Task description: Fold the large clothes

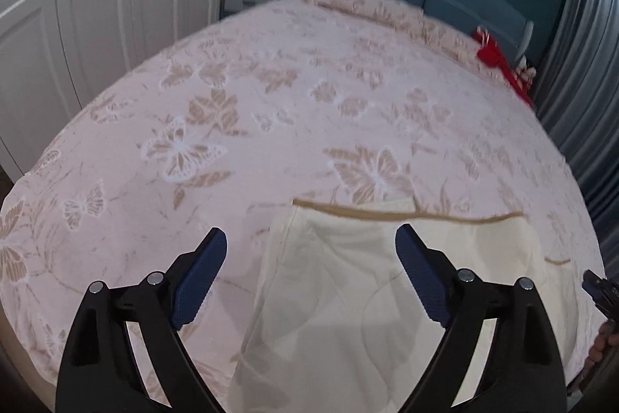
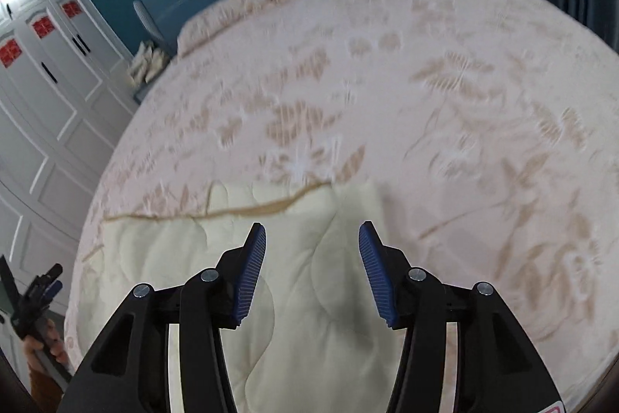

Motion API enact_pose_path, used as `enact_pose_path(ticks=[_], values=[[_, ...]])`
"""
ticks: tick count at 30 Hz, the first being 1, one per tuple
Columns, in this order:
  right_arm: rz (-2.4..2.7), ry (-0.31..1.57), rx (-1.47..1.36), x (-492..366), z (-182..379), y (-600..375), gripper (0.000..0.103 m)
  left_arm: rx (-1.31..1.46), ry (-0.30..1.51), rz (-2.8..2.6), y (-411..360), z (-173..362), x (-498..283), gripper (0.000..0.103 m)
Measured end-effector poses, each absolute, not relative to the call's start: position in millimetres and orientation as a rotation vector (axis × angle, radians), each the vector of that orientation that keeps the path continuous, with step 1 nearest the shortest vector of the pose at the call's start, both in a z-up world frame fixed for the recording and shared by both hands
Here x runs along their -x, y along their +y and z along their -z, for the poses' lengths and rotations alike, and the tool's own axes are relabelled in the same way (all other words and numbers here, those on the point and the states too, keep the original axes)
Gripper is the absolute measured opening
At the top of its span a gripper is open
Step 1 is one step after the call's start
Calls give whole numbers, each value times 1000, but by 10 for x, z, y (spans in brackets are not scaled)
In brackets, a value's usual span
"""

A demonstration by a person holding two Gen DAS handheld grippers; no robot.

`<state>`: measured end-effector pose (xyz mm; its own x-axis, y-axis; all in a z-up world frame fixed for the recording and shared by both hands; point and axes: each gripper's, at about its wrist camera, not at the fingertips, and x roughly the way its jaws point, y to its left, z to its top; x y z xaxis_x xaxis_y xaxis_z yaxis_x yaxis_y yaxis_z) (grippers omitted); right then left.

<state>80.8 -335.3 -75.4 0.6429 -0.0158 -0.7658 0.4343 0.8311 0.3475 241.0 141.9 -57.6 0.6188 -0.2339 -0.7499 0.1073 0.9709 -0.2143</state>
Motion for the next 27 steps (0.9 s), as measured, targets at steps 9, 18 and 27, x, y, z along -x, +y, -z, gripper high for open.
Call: enact_pose_path(ticks=[9,18,27], values=[[305,848,-621,-1056,928,-3393,6,310,1059,276,1381,985,-2777,13],[366,668,-544,-1179,421,-3544,4,310,916,221,1391,617,-2991,8],[455,863,-535,-1447,1348,-3633,4,203,1028,133,1256,1425,-3173,10]])
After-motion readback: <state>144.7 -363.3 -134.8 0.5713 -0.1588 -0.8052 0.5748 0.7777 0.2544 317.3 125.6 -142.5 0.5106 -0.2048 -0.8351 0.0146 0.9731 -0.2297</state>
